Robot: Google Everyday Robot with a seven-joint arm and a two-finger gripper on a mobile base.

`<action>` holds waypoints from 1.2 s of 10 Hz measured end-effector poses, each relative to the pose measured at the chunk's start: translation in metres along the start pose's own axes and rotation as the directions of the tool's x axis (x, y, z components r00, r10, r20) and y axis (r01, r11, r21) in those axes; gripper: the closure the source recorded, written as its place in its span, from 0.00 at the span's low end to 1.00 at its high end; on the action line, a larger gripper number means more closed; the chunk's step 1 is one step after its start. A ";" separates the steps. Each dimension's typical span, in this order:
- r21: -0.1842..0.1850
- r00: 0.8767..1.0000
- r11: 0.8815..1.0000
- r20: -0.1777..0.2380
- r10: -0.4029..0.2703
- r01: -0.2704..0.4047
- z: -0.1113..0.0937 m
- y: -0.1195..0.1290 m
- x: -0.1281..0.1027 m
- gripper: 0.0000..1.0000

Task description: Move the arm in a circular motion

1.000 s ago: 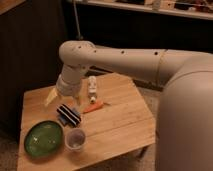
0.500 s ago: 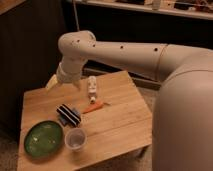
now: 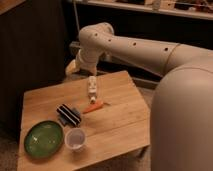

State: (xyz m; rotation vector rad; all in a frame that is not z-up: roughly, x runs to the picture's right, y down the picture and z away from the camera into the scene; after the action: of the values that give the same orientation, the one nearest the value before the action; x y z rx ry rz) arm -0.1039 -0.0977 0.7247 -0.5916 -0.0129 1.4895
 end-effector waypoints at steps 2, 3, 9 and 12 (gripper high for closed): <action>0.049 0.993 0.994 0.071 0.094 -0.098 -0.002 -0.059 -0.023 0.20; 0.070 0.986 0.988 0.097 0.132 -0.139 -0.004 -0.085 -0.028 0.20; 0.143 0.905 0.903 0.208 0.372 -0.405 -0.042 -0.235 0.021 0.20; 0.113 0.923 0.917 0.106 0.370 -0.381 -0.052 -0.220 0.075 0.20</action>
State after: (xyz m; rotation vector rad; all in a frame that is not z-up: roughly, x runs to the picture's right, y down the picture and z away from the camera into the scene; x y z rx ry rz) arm 0.1269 -0.0399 0.7370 -0.4392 0.1426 1.8733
